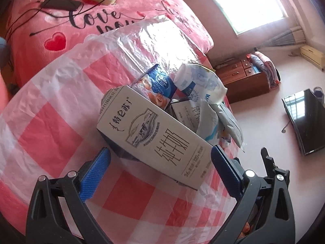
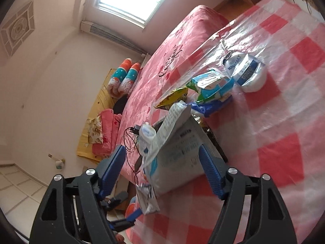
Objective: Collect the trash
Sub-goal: 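Grasp the white milk carton with the left tool while the right tool grasps a grey wipes packet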
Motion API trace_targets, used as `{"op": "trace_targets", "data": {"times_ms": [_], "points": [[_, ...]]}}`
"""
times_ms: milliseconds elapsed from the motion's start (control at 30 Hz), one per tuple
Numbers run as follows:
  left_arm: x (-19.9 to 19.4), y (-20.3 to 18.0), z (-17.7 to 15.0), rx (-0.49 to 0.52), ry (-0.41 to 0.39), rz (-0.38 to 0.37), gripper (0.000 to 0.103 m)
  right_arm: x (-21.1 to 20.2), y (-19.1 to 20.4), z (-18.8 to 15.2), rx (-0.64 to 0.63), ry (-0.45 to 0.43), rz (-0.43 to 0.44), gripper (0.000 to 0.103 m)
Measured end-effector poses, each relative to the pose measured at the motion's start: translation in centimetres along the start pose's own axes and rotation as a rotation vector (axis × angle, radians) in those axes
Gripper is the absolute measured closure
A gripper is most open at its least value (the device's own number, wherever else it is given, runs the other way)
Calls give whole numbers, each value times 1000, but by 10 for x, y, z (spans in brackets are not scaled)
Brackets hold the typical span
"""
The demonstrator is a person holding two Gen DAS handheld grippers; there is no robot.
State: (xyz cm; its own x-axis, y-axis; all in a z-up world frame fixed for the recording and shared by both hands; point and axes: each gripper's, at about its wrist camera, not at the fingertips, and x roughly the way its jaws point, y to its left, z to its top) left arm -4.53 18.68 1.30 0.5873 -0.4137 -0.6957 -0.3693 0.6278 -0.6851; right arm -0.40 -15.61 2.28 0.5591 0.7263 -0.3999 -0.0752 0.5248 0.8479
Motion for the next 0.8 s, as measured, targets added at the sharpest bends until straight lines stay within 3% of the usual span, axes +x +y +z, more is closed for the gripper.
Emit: {"op": "trace_targets", "data": {"times_ms": [300,367,500,600,700,800], "points": [[13,-3,10,-50,1,2,4,32,-9,21,45,3,8,34],[15,-3,14,-58,-4,6,4,40,-11,22,44,11,-6,38],[19,-3,23,-59,-1,23,4,53,-14,20,47,32,-19,61],[22,1,29,-86,16,26,4,55,-18,14,57,46,-7,70],[26,3,34,-102,32,23,4,48,-17,5,33,36,-21,73],[29,-1,34,-53,45,33,6,41,-16,-5,23,43,-19,74]]}}
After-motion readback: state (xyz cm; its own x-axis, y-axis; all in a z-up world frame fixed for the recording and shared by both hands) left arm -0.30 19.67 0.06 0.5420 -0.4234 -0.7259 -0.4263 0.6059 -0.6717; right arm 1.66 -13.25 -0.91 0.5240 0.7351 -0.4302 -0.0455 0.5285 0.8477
